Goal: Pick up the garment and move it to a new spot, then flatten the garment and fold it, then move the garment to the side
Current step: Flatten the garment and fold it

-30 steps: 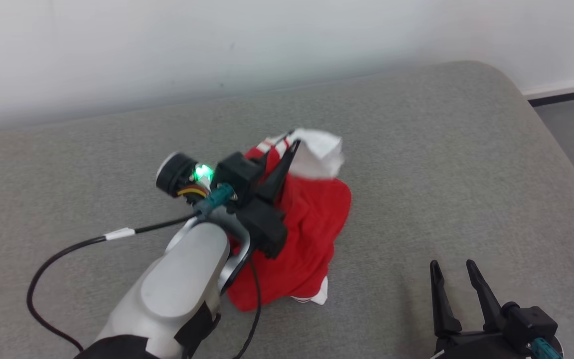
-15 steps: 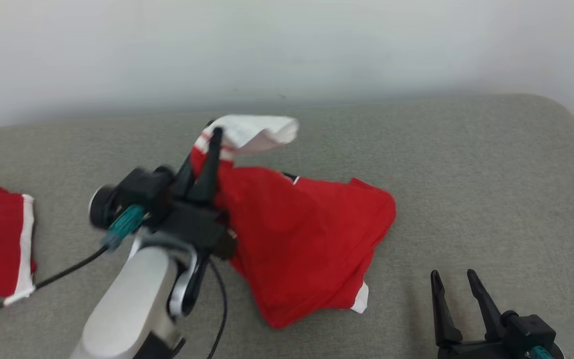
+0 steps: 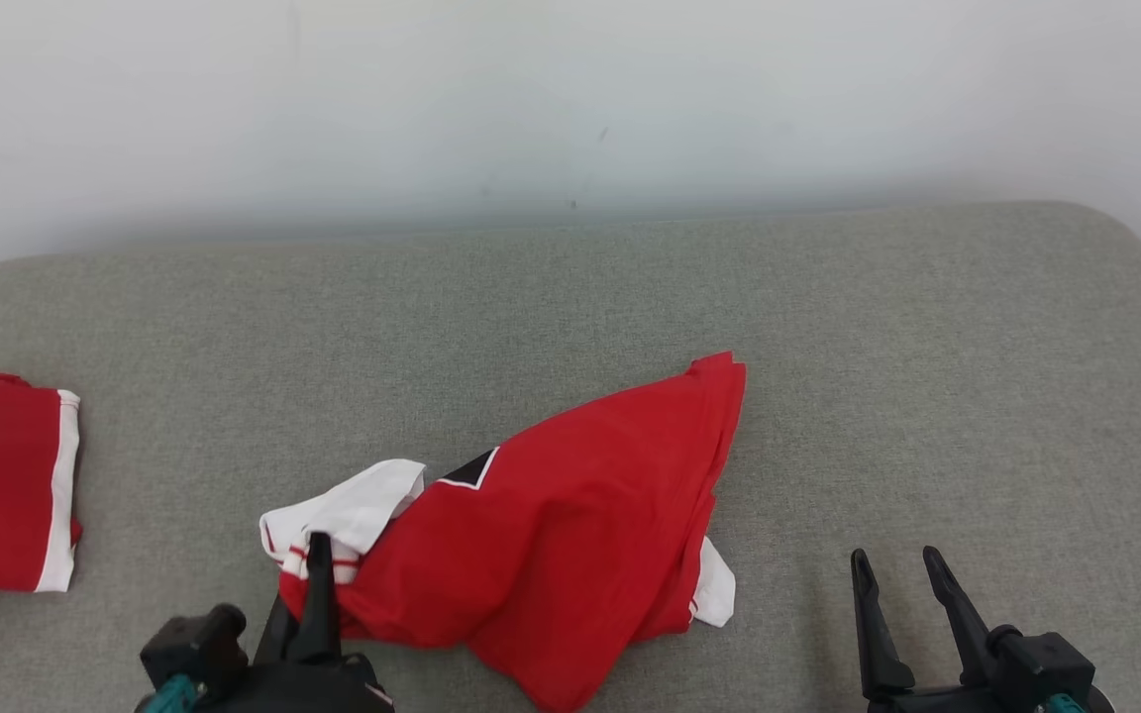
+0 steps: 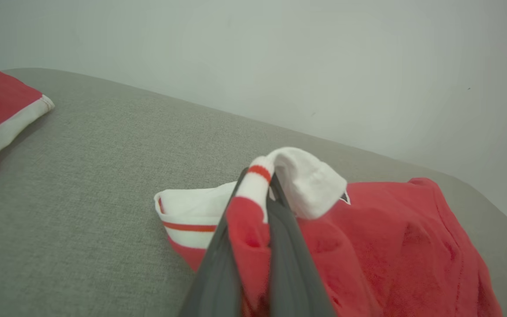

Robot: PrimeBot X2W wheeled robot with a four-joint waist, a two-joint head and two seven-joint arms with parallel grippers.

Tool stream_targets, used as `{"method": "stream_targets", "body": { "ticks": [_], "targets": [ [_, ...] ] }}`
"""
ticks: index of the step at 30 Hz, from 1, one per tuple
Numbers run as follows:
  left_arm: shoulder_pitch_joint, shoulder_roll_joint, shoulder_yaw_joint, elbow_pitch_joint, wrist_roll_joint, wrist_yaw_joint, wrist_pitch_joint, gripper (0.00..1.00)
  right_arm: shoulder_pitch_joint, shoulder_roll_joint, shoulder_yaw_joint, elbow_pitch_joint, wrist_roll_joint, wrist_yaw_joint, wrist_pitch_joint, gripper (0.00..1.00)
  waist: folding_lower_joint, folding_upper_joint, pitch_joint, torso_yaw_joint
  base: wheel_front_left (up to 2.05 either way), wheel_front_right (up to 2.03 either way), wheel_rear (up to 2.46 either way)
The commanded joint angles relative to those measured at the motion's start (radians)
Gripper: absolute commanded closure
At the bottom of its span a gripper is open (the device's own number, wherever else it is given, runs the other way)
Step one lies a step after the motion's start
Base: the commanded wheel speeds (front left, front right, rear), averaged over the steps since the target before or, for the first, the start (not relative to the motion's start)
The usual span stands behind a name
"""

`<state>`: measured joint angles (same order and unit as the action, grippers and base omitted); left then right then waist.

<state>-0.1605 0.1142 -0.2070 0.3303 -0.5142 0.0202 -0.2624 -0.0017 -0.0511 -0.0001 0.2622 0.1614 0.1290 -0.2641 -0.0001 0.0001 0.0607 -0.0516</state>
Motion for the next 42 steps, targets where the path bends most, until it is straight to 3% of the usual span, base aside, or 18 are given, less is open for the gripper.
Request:
{"method": "stream_targets", "body": {
  "ticks": [1,5,6,7,17,36,42],
  "targets": [
    [0.024,-0.011,0.016,0.002,0.013,-0.006,-0.003,1.00,0.006,0.002,-0.003,0.001,-0.008,0.004,-0.001,0.00,0.0001,-0.0001,-0.003,-0.003,0.00,0.00,0.00],
    [0.060,-0.039,0.059,0.007,0.040,-0.023,-0.003,1.00,0.013,0.002,-0.008,-0.001,-0.012,0.004,-0.001,0.00,0.0001,-0.0001,-0.006,-0.002,0.00,0.00,0.00],
    [0.062,-0.044,0.072,0.005,0.049,-0.028,-0.003,0.67,0.014,0.002,-0.009,-0.002,-0.013,0.004,-0.001,0.00,0.0001,-0.0001,-0.007,-0.001,0.00,0.00,0.00],
    [0.062,-0.047,0.085,-0.001,0.058,-0.031,-0.003,0.00,0.014,0.002,-0.011,-0.003,-0.014,0.004,-0.001,0.00,0.0001,-0.0001,-0.007,0.000,0.00,0.00,0.00],
    [0.100,-0.064,0.213,-0.146,0.132,-0.057,-0.003,0.00,0.025,0.002,-0.010,-0.006,-0.010,0.004,-0.001,0.00,0.0001,-0.0001,-0.022,0.021,0.00,0.00,0.00],
    [0.242,-0.064,0.280,-0.167,0.239,-0.065,-0.003,0.00,0.045,0.002,0.009,0.003,-0.003,0.004,-0.001,0.00,0.0001,-0.0001,-0.034,0.047,0.00,0.00,0.00],
    [0.271,-0.064,0.284,-0.220,0.302,-0.049,-0.003,0.00,0.068,0.002,0.065,0.006,0.002,0.004,-0.001,0.00,0.0001,-0.0001,-0.045,0.063,0.00,0.00,0.00]
  ]
}}
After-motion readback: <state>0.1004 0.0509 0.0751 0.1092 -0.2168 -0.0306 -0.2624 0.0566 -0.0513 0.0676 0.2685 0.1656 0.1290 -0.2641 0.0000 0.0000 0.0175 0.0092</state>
